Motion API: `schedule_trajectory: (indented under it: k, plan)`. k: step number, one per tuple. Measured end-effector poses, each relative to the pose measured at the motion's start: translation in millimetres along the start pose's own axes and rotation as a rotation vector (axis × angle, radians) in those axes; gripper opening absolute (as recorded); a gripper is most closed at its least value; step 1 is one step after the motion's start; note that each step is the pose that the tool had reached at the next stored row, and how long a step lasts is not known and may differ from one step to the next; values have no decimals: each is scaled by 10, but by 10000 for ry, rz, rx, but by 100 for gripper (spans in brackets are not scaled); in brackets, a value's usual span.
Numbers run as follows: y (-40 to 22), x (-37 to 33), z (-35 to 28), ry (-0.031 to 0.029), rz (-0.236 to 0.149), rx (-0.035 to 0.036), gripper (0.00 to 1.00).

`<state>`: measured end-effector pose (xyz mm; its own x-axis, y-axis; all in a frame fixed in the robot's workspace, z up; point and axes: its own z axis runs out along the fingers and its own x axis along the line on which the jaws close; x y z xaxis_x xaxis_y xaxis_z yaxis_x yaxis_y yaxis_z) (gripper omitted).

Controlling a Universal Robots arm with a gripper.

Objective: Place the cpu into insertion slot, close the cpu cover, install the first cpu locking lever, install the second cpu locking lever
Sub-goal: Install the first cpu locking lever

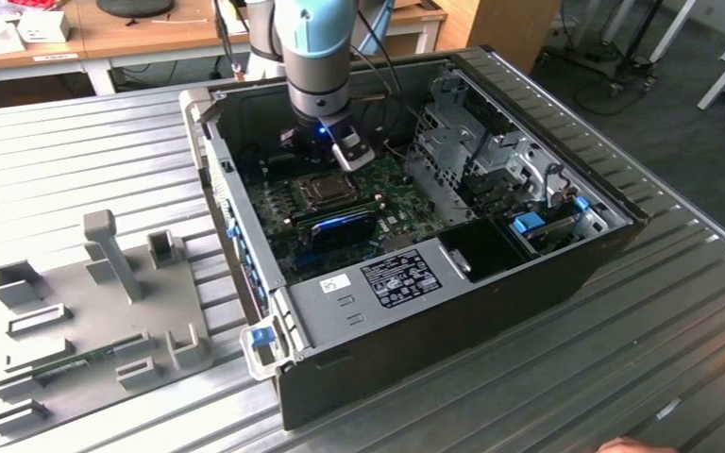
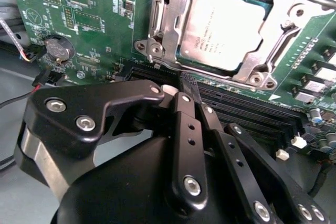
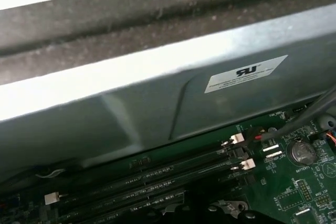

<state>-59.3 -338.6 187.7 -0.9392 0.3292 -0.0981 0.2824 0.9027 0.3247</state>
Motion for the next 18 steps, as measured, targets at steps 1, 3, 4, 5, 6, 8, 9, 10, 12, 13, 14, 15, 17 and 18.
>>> schedule_trajectory:
  k: [1, 3, 4, 5, 6, 8, 9, 10, 12, 13, 14, 15, 17, 18]
  plan:
    - [2, -5, 0, 1, 0, -1, 11]
    - [7, -15, -3, 2, 1, -2, 11]
    - [9, -19, -8, 3, 0, 1, 11]
    - [12, -22, -14, 4, 1, 2, 11]
    - [15, -24, -21, 3, 2, 1, 11]
    - [22, -29, -40, 3, 2, 3, 11]
    - [26, -31, -48, 3, 1, 3, 11]
    - [27, -32, -52, 3, 1, 3, 11]
    - [28, -32, -53, 2, 2, -2, 11]
    - [28, -32, -54, 2, 2, 0, 11]
    - [29, -33, -57, 4, 1, 4, 11]
    - [30, -33, -62, 4, 2, 6, 11]
    - [32, -34, -65, 3, 1, 2, 11]
    - [32, -34, -65, 3, 2, 2, 11]
